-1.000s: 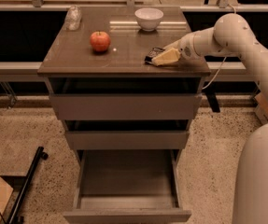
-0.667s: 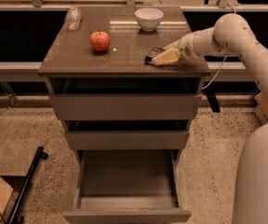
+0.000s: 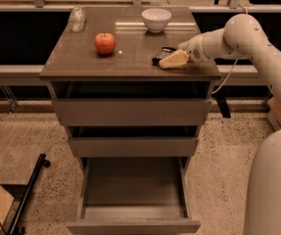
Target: Place rxbar chocolate into bottom drawer
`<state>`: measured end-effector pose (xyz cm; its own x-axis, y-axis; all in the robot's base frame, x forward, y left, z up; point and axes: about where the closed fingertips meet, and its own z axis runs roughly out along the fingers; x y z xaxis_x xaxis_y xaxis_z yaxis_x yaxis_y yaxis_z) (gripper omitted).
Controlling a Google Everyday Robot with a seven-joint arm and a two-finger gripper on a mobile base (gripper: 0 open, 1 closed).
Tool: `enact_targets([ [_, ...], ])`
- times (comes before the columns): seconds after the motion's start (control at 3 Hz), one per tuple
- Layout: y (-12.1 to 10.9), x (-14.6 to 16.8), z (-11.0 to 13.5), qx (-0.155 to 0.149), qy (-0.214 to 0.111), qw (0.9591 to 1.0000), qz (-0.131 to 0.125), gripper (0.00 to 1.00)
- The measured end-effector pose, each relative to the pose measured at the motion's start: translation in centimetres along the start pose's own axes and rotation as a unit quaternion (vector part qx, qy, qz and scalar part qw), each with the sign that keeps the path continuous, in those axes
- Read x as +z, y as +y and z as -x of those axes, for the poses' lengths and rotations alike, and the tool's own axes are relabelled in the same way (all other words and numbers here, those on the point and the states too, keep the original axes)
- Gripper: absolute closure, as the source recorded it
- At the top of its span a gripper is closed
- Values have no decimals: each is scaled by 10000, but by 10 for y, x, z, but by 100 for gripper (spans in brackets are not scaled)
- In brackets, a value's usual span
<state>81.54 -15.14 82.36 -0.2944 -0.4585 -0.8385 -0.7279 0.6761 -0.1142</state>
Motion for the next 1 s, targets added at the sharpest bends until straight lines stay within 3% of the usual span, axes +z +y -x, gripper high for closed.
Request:
enact_targets([
  [0.33, 0, 0, 0, -2, -2, 10000, 2, 0],
  [0.67, 14, 4, 28, -291, -254, 9990, 234, 0],
  [1.0, 30, 11, 48, -363, -478, 9966, 556, 0],
])
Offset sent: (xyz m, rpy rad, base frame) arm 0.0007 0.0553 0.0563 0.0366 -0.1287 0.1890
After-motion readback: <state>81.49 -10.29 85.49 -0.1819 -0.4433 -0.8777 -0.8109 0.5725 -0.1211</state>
